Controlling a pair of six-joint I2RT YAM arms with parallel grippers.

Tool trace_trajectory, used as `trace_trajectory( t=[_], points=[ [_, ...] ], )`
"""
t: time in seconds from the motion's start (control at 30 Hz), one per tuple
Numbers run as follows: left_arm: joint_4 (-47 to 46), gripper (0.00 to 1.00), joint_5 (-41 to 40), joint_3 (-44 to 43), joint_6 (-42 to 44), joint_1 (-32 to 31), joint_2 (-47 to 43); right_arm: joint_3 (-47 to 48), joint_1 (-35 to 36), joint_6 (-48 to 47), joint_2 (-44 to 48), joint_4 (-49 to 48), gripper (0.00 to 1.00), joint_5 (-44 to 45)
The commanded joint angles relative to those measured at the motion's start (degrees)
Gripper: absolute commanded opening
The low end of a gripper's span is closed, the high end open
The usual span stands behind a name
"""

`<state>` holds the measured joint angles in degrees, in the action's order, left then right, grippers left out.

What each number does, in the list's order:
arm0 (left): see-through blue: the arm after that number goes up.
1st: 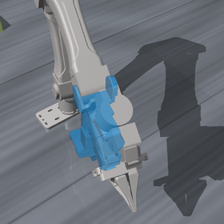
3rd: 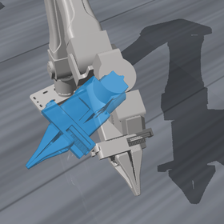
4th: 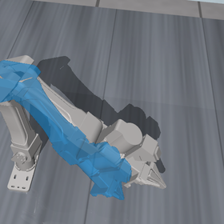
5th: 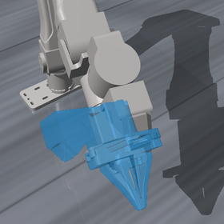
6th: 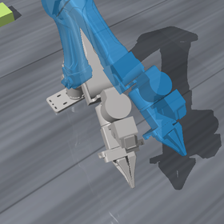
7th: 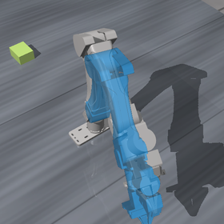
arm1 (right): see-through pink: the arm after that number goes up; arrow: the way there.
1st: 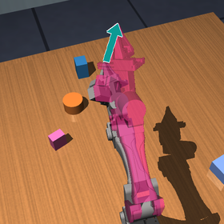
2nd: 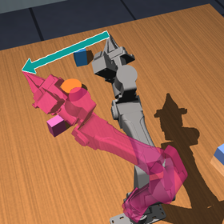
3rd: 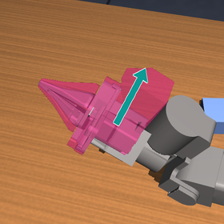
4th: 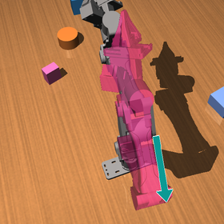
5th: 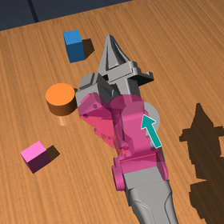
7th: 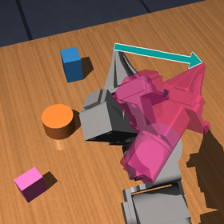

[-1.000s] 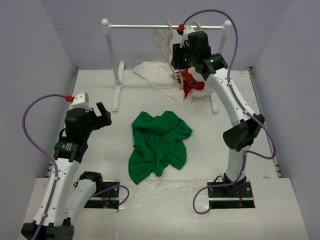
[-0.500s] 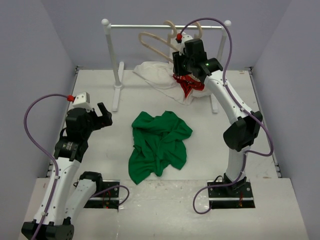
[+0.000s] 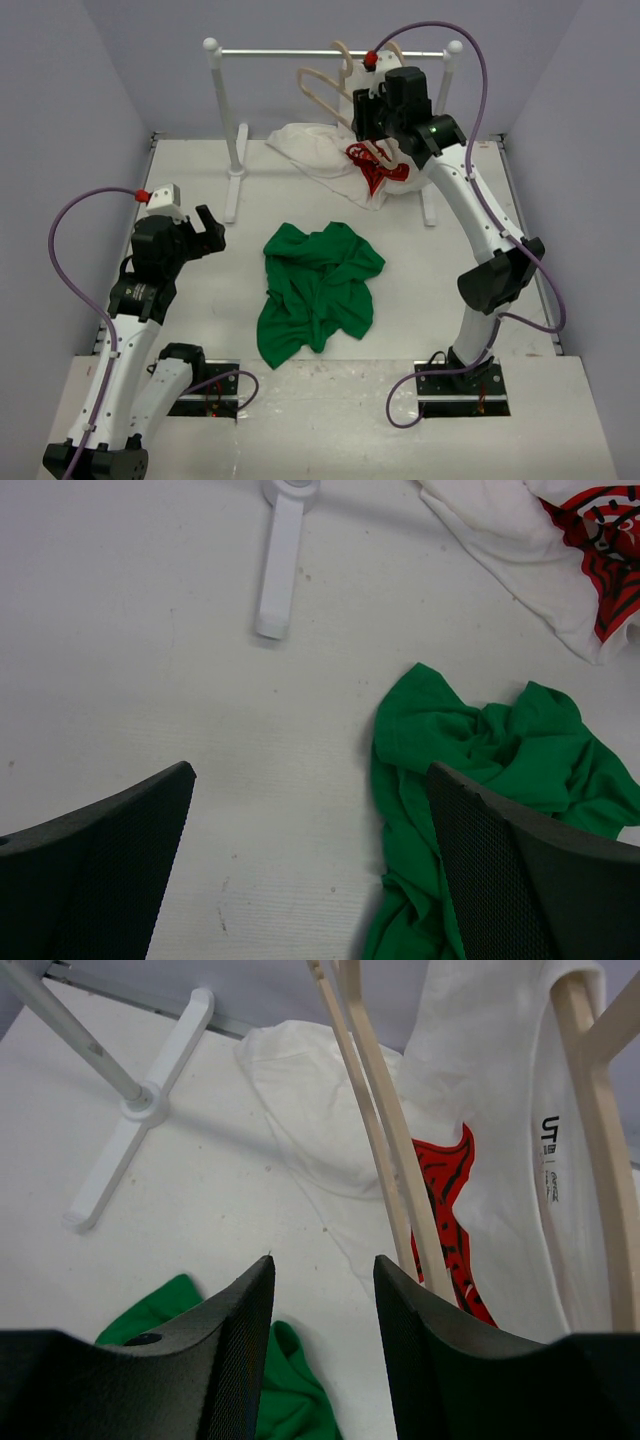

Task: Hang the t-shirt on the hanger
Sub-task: Pick up the hanger from the clothesline.

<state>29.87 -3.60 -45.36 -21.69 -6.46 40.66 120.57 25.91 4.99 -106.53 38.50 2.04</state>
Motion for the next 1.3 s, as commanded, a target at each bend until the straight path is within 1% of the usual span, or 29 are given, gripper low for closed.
trace_trajectory(
  t=[0.0,0.2,0.37,0.5,0.6,0.7,0.77,0.9,0.93,1.03,1.1,1.23,1.27],
  points=[
    [-2.5,1.0,1.1,0.3,1.1,-0.2,0.1,2.1,-0.1,-1.6,1.5,-1.9,0.47,0.2],
    [-2.5,1.0,1.6,0.4,1.3,-0.2,0.4,2.4,-1.2,-2.1,0.0,-2.5,0.46,2.0],
    [-2.6,1.0,2.0,0.4,1.3,-0.2,0.6,2.0,-2.2,-2.0,-1.5,-3.1,0.46,1.2],
    [-2.7,1.0,2.2,0.5,1.4,-0.2,0.8,1.1,-2.2,-1.4,-1.8,-2.8,0.47,-1.6],
    [-2.7,1.0,2.4,0.4,1.5,-0.2,1.0,-0.7,-2.3,-0.8,-1.9,-3.2,0.47,-1.8],
    [-2.7,1.0,2.4,0.4,1.5,-0.2,1.0,-2.3,-2.2,-0.5,-1.9,-3.6,0.45,-3.1],
    [-2.7,1.0,2.5,0.4,1.5,-0.2,1.1,-3.8,-2.2,-0.2,-1.7,-4.4,0.41,-3.3],
    [-2.7,1.0,2.5,0.4,1.5,-0.2,0.9,-6.2,-2.2,0.1,-1.5,-5.3,0.4,-3.4],
    [-2.7,1.0,2.5,0.4,1.5,-0.2,0.9,-6.6,-2.2,0.1,-1.5,-5.5,0.38,-3.5],
    [-2.8,1.0,2.5,0.5,1.5,-0.2,0.7,-7.4,-2.2,0.4,-1.7,-5.8,0.25,-3.4],
    [-2.8,1.0,2.5,0.5,1.5,-0.2,0.7,-7.7,-2.2,0.4,-1.4,-6.0,0.18,-3.3],
    [-2.8,1.0,2.6,0.5,1.6,-0.2,0.7,-7.8,-2.3,0.6,-0.9,-6.3,0.06,-3.3],
    [-2.8,1.0,2.6,0.5,1.6,-0.2,0.7,-7.8,-2.2,0.7,-0.7,-6.4,0.04,-3.3]
  ],
)
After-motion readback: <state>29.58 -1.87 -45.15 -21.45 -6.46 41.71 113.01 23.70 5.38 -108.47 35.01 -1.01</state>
